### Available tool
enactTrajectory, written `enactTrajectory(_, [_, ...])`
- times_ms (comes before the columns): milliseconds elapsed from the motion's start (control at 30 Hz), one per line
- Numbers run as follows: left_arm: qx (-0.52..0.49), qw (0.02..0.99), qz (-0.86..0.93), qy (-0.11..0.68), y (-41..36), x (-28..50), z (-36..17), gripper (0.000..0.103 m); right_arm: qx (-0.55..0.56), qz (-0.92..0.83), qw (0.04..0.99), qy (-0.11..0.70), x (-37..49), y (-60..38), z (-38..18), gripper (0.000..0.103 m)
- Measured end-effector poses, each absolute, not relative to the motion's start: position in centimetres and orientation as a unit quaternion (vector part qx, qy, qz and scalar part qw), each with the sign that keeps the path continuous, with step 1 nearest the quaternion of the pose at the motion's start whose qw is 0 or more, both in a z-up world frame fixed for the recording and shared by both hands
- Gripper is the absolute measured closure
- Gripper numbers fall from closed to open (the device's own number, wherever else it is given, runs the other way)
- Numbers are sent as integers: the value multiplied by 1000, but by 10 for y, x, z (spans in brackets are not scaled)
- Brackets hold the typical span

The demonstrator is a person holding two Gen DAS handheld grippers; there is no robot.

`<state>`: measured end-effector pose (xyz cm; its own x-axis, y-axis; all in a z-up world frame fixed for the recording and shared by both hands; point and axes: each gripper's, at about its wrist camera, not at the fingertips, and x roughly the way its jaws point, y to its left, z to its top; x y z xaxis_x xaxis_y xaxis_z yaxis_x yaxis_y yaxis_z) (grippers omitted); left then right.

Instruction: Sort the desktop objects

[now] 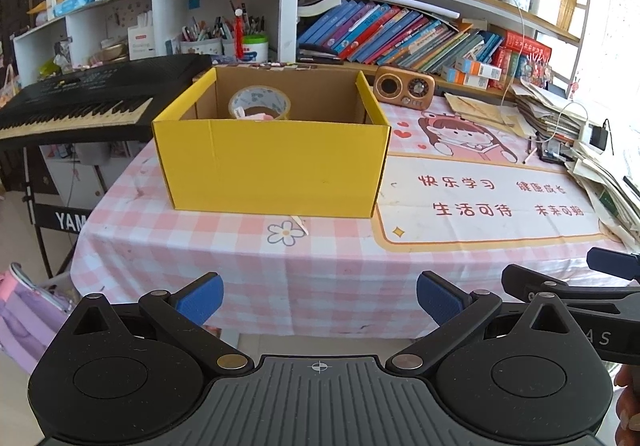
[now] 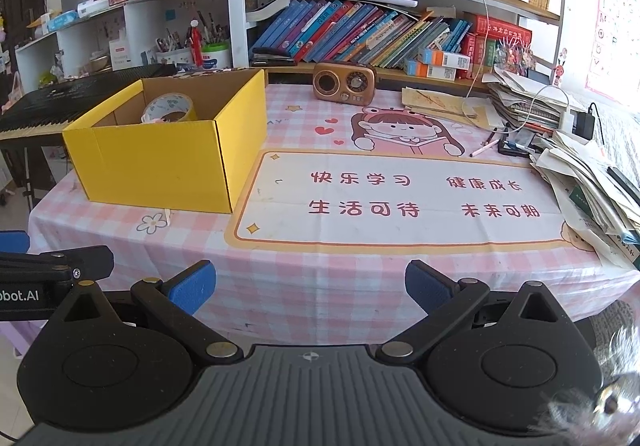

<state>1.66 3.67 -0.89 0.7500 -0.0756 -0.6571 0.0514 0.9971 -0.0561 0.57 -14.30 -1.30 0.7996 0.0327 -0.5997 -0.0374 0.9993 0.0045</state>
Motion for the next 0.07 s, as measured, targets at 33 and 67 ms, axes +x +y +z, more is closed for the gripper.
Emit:
enactTrajectory(33, [-18, 934, -32, 355, 37, 18, -9, 0, -4, 18, 948, 316, 6, -143, -13, 1])
enactTrajectory(67, [-19, 933, -30, 358, 37, 19, -11, 0, -4, 19, 948, 316, 6, -143, -13, 1])
